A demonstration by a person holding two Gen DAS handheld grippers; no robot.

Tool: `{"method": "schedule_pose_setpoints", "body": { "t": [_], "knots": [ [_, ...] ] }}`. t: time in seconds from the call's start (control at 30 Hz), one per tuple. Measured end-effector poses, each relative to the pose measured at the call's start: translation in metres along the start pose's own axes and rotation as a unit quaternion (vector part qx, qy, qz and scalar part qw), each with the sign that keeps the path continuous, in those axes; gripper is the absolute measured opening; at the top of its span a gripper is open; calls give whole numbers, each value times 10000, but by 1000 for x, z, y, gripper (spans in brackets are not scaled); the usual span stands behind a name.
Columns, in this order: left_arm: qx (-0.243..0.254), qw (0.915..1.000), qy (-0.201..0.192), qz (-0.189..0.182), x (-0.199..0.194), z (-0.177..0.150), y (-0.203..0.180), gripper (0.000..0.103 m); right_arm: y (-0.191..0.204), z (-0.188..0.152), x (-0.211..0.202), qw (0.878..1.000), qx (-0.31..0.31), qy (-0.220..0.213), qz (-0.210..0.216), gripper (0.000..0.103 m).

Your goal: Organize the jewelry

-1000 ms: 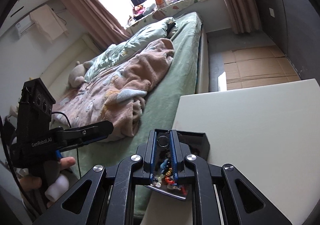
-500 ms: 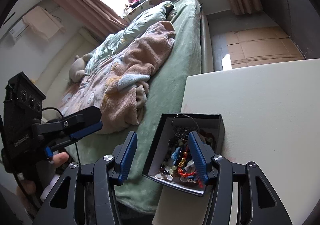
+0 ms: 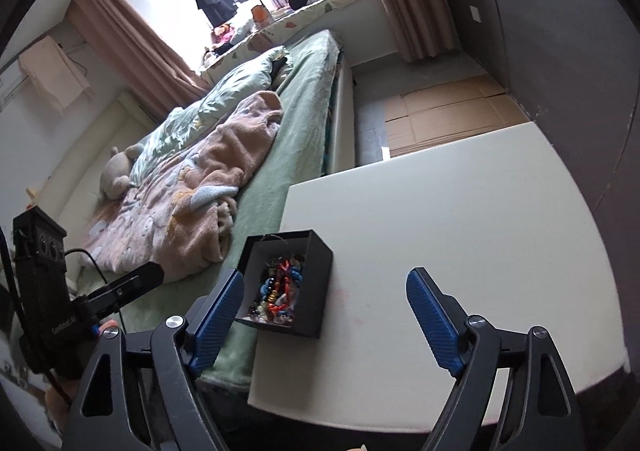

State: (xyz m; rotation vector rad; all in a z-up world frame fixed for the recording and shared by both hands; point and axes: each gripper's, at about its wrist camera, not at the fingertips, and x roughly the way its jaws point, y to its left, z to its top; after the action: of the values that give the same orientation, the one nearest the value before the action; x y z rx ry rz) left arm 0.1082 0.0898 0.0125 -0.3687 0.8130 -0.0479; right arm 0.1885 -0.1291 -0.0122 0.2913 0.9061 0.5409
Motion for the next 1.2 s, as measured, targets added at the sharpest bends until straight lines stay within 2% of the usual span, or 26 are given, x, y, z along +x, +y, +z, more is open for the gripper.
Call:
{"method": "schedule_pose_setpoints", "body": {
  "t": [0.07, 0.1, 0.23, 0.43, 0.63, 0.77, 1.03, 1.2],
  "knots": [
    [176, 9998, -102, 39, -6, -9, -12, 103, -5, -3, -13, 9998, -30, -97, -186, 89],
    [239, 9996, -136, 36, -8, -12, -17, 103, -5, -5, -17, 9996, -58, -122, -260, 97],
    [573, 9977, -335, 96, -21, -25, -41, 103, -7, -9, -40, 9981, -179, -332, -483, 103],
    [852, 9936, -728, 152, -46, -39, -65, 103, -15, -21, -77, 9956, -187, -646, -646, 103],
    [1192, 9873, -977, 377, -60, -52, -84, 103, -18, -37, -107, 9923, -281, -831, -869, 103],
    [1224, 9851, -1155, 362, -65, -60, -88, 103, -22, -46, -114, 9922, -278, -896, -819, 103],
    [1360, 9817, -1236, 499, -65, -67, -92, 103, -17, -63, -125, 9876, -575, -1169, -879, 103],
    [1328, 9815, -1278, 511, -68, -68, -91, 103, -11, -64, -124, 9872, -687, -1134, -882, 103]
  ]
}}
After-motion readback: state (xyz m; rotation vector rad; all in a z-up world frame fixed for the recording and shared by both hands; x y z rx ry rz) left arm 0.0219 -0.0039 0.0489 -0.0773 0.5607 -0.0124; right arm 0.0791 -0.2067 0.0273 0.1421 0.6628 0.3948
